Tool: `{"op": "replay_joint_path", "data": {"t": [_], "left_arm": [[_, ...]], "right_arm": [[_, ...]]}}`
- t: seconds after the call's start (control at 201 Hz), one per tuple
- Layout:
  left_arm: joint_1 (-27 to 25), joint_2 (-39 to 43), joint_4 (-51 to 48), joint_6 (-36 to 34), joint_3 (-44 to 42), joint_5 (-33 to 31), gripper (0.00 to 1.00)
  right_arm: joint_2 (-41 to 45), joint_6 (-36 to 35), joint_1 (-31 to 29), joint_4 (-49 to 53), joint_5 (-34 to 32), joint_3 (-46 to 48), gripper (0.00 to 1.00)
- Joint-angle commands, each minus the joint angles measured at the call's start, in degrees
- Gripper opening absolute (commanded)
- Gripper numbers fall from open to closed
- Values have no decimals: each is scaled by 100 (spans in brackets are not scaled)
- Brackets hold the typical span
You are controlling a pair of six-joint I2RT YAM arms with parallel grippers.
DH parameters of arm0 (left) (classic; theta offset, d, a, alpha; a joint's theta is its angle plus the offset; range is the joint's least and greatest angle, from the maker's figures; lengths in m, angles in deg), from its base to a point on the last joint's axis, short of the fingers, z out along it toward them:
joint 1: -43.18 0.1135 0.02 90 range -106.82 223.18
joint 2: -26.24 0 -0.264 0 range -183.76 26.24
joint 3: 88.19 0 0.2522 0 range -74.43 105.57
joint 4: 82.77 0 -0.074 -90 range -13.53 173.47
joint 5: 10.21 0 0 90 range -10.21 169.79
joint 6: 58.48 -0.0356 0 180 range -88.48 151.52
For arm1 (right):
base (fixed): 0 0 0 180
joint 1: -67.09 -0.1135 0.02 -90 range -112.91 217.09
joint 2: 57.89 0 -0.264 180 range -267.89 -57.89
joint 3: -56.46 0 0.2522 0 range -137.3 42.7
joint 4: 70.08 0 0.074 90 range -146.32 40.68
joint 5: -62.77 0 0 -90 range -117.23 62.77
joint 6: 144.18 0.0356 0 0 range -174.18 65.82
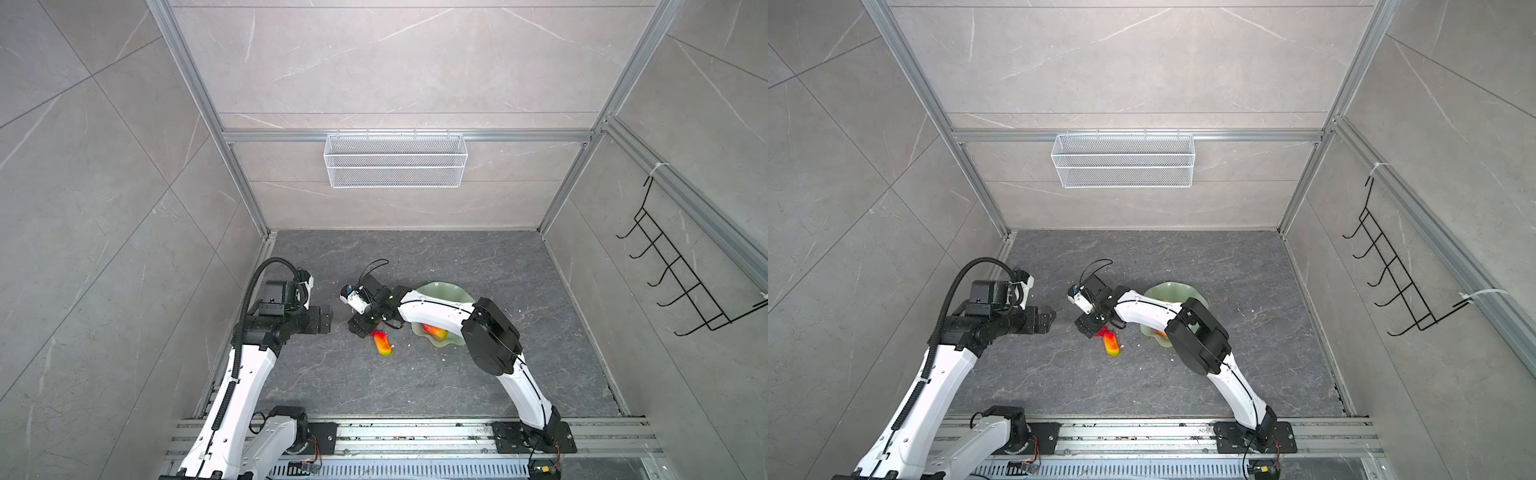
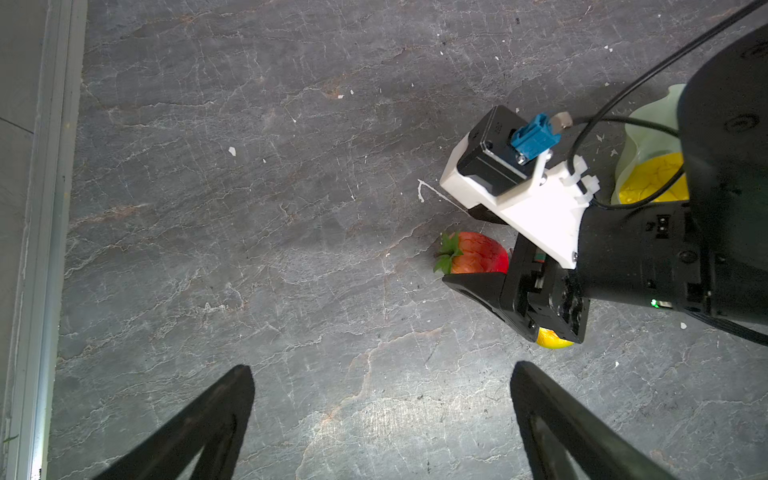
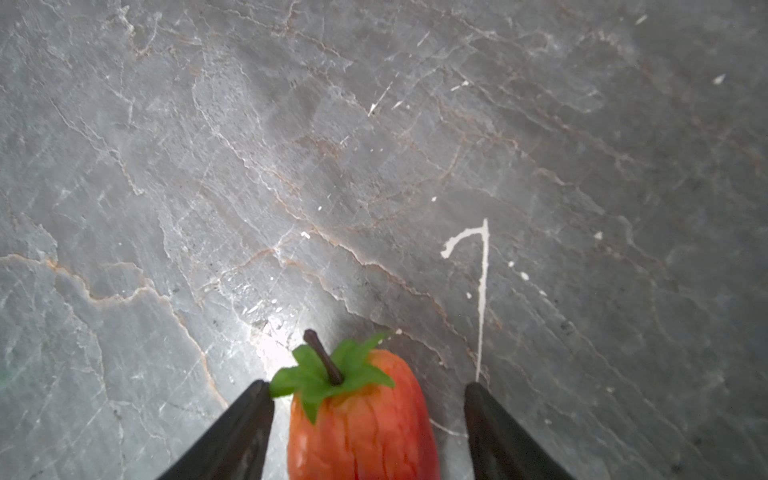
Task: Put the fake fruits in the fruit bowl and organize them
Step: 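Carry the strawberry to the far side of the bowl and release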
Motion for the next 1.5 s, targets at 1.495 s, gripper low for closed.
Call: {"op": "replay_joint_path", "data": {"t": [1.495], "left_arm": [[26, 27, 20, -127, 27, 170, 100]], "right_arm": [[3563, 483, 2651, -1356, -1746, 4019, 38]]}}
